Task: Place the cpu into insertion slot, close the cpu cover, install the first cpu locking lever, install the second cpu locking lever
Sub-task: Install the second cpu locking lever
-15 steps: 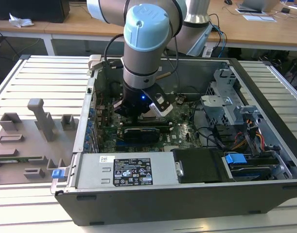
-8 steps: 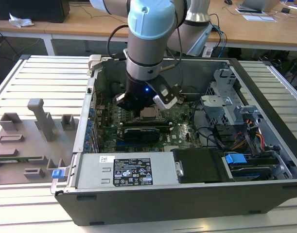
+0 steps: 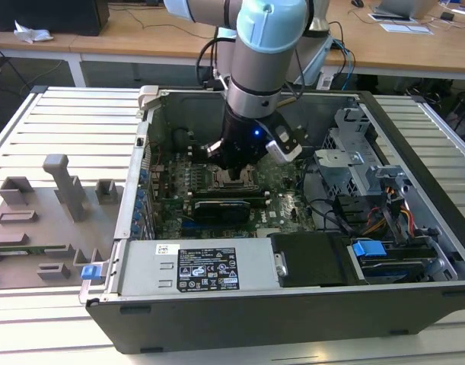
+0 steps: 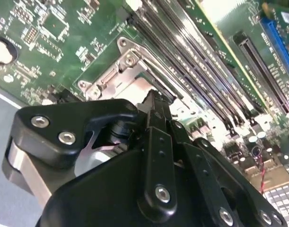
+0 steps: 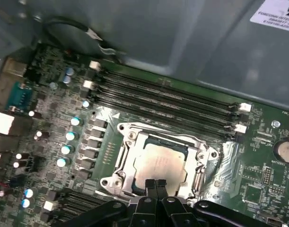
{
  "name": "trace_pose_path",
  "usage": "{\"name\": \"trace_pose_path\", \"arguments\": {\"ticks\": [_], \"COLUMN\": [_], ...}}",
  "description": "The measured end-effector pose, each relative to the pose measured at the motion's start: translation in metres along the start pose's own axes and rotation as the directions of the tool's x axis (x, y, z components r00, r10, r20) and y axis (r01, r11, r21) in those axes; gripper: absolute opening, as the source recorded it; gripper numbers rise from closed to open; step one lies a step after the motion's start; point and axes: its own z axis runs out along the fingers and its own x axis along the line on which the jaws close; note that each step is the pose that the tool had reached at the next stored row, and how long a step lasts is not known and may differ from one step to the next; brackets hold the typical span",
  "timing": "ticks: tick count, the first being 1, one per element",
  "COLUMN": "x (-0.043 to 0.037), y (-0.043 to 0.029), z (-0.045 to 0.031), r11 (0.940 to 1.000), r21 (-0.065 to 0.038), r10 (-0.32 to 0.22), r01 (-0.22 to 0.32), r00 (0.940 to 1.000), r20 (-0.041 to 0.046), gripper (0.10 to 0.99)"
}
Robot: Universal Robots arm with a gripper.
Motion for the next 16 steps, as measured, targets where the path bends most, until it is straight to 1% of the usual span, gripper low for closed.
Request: {"name": "trace_pose_path", "arguments": {"ticks": [1,2,3,5,7,9,11,14,16], "x": [-0.0015,-0.0039,-0.0054,-0.0064,-0.0066,-0.0066,-0.0062,-0.006,-0.0058], "y": [0.0034,0.0096,0.0134,0.0161,0.0188,0.0197,0.0208,0.0216,0.0224], "z": [0.0005,0.0011,0.0015,0.0011,-0.0093,-0.0149,-0.0251,-0.0324,-0.0391], "r11": [0.9998,0.999,0.9987,0.9987,0.9986,0.9986,0.9986,0.9986,0.9986], "r21": [0.02,0.045,0.051,0.052,0.052,0.052,0.052,0.052,0.052], "r10": [0.001,0.003,0.004,0.004,0.004,0.003,0.004,0.004,0.004], "r01": [-0.001,-0.003,-0.003,-0.003,-0.003,-0.003,-0.003,-0.003,-0.003], "r00": [1.0,0.9999,0.9999,0.9999,0.9999,0.9999,0.9999,0.9999,0.9999], "r20": [-0.0057,-0.013,-0.0146,-0.0148,-0.0148,-0.0148,-0.0148,-0.0148,-0.0148], "gripper": [0.106,0.106,0.106,0.106,0.106,0.106,0.106,0.106,0.106]}}
